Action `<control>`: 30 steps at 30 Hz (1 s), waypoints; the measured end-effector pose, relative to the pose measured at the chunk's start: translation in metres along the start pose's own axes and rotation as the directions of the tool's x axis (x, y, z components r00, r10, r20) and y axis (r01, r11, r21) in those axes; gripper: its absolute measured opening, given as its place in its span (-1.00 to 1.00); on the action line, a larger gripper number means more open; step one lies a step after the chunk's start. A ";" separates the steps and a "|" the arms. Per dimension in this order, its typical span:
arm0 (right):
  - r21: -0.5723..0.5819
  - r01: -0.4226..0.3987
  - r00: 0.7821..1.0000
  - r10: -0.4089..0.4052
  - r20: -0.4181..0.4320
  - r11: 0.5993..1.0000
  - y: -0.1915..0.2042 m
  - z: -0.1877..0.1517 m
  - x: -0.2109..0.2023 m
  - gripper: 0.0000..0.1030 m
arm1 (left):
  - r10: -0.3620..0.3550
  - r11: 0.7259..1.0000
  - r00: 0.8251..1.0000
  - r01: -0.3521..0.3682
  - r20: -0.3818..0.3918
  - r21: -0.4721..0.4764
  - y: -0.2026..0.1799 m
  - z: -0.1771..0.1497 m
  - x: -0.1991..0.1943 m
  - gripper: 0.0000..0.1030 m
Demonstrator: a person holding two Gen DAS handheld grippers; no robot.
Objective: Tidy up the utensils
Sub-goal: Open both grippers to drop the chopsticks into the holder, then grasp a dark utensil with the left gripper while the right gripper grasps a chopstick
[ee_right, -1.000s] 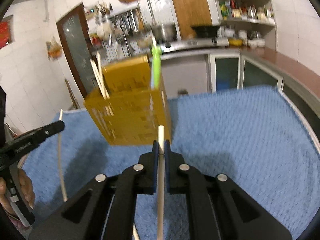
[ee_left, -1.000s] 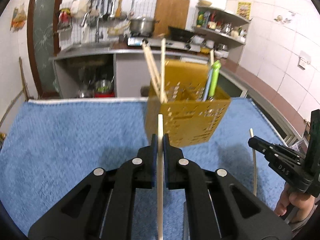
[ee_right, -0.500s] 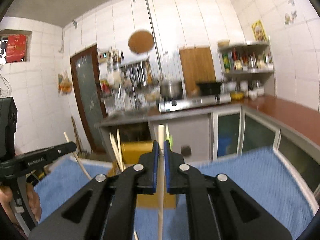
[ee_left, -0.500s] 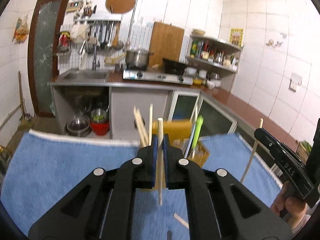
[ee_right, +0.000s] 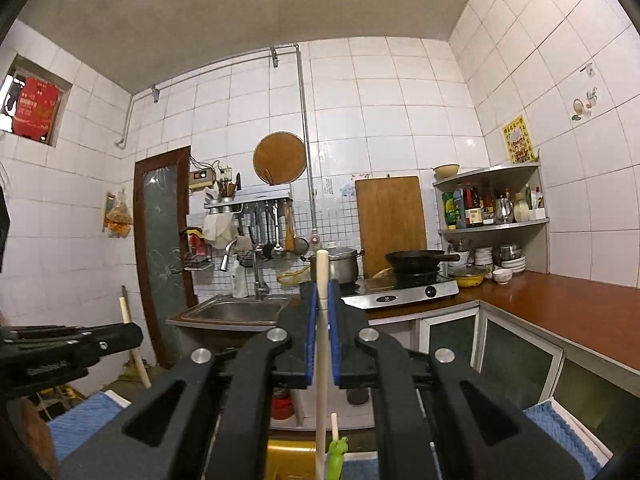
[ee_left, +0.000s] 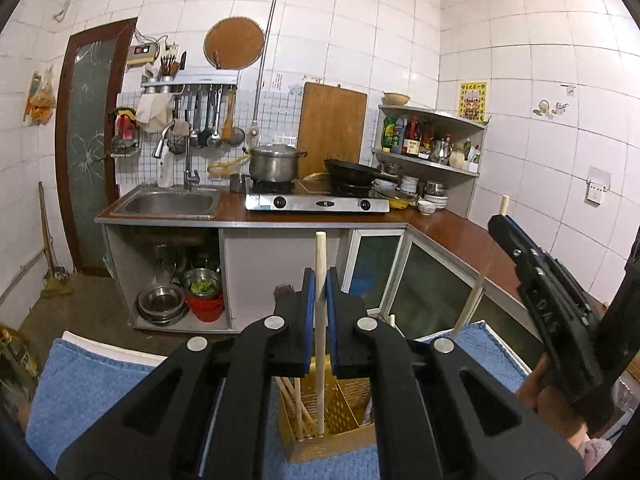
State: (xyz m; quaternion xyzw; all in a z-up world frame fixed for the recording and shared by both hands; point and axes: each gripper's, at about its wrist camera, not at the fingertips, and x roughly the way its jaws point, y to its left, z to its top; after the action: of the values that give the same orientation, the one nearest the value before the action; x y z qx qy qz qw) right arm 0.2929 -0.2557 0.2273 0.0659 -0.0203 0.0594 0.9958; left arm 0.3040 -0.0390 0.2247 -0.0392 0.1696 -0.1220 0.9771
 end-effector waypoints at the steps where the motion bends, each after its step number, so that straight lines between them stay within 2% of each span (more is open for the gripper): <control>1: -0.001 0.000 1.000 0.000 -0.014 1.000 0.000 -0.008 0.007 -0.88 | 0.011 1.000 1.000 -0.011 -0.004 0.002 0.001 -0.004 0.008 -0.92; 7: -0.014 -0.019 0.996 0.018 -0.090 1.000 -0.004 -0.056 0.022 -0.88 | 0.032 0.999 0.995 -0.031 -0.099 0.015 0.011 -0.041 0.048 -0.92; 14: -0.011 -0.046 0.971 0.042 -0.235 0.999 -0.015 -0.107 0.029 -0.88 | 0.032 0.999 0.981 -0.036 -0.191 -0.018 0.027 -0.086 0.068 -0.91; 15: -0.012 -0.049 0.966 0.045 -0.254 0.999 -0.015 -0.111 0.028 -0.86 | 0.035 0.999 0.979 -0.039 -0.203 -0.014 0.028 -0.091 0.069 -0.82; 17: -0.005 -0.056 0.954 0.052 -0.295 0.998 -0.016 -0.118 0.023 -0.86 | 0.042 0.999 0.976 -0.045 -0.214 -0.007 0.029 -0.100 0.065 -0.33; 18: -0.007 -0.054 0.952 0.050 -0.303 0.998 -0.017 -0.119 0.021 -0.86 | 0.045 0.999 0.976 -0.047 -0.212 -0.008 0.031 -0.103 0.061 0.05; 19: -0.010 -0.053 0.948 0.047 -0.315 0.999 -0.017 -0.120 0.015 -0.84 | 0.046 0.999 0.977 -0.049 -0.207 -0.010 0.031 -0.106 0.057 0.24; 20: -0.010 -0.052 0.945 0.046 -0.325 0.999 -0.018 -0.121 0.011 -0.80 | 0.050 0.999 0.978 -0.053 -0.203 -0.011 0.031 -0.109 0.052 0.28; 21: -0.007 -0.050 0.940 0.045 -0.338 0.999 -0.019 -0.121 0.006 -0.54 | 0.054 0.998 0.977 -0.057 -0.207 -0.009 0.032 -0.113 0.045 0.34; 22: -0.002 -0.046 0.936 0.043 -0.349 0.999 -0.020 -0.122 0.000 -0.19 | 0.057 0.998 0.974 -0.061 -0.217 -0.008 0.033 -0.117 0.041 0.41; 23: -0.001 -0.039 0.934 0.036 -0.354 0.999 -0.022 -0.123 -0.010 -0.12 | 0.057 0.998 0.972 -0.061 -0.228 -0.010 0.033 -0.121 0.037 0.43; 25: -0.011 -0.029 0.929 0.023 -0.370 1.000 -0.024 -0.125 -0.025 -0.12 | 0.058 0.998 0.967 -0.064 -0.247 -0.013 0.036 -0.129 0.029 0.47; 28: -0.010 -0.013 0.899 0.007 -0.438 1.000 -0.028 -0.135 -0.049 -0.07 | 0.077 0.996 0.960 -0.086 -0.269 -0.023 0.039 -0.146 0.011 0.67; 30: -0.016 -0.016 0.882 0.007 -0.471 1.000 -0.027 -0.142 -0.062 0.02 | 0.072 0.996 0.952 -0.084 -0.298 -0.030 0.040 -0.159 0.001 0.71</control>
State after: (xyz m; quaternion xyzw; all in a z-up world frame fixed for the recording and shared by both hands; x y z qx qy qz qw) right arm 0.2396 -0.2708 0.0803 0.0399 0.2212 0.0793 0.9712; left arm 0.2594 -0.0064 0.0705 -0.0347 0.3181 -0.0842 0.9437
